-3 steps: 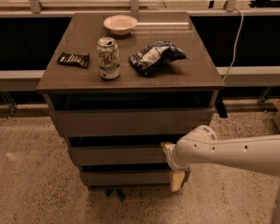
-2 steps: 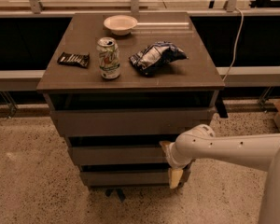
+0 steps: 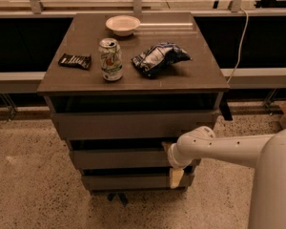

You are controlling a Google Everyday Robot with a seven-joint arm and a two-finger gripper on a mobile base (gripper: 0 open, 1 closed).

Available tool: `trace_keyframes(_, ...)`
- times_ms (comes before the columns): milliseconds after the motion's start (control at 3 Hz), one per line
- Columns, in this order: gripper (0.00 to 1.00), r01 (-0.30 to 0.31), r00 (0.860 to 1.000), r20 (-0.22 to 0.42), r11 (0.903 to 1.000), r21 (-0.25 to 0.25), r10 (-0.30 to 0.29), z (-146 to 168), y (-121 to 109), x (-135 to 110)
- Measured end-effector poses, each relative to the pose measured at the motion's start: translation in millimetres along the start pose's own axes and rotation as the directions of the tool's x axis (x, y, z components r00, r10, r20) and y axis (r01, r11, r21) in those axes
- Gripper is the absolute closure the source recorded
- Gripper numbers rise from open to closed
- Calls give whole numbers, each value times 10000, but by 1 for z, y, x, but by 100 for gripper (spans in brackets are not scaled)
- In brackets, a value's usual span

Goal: Open middle drawer

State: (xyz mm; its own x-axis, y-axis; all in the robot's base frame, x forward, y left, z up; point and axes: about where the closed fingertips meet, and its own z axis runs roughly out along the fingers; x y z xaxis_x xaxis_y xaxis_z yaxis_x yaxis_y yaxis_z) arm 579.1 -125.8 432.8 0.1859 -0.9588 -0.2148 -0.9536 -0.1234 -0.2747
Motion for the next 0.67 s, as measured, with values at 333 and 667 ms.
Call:
trace_keyframes(333,1,-315,9994,113,9995,38,315,20,-13,7)
trace_keyframes(667,23,-396,9989,260,9992,-68,398,34,-16,9)
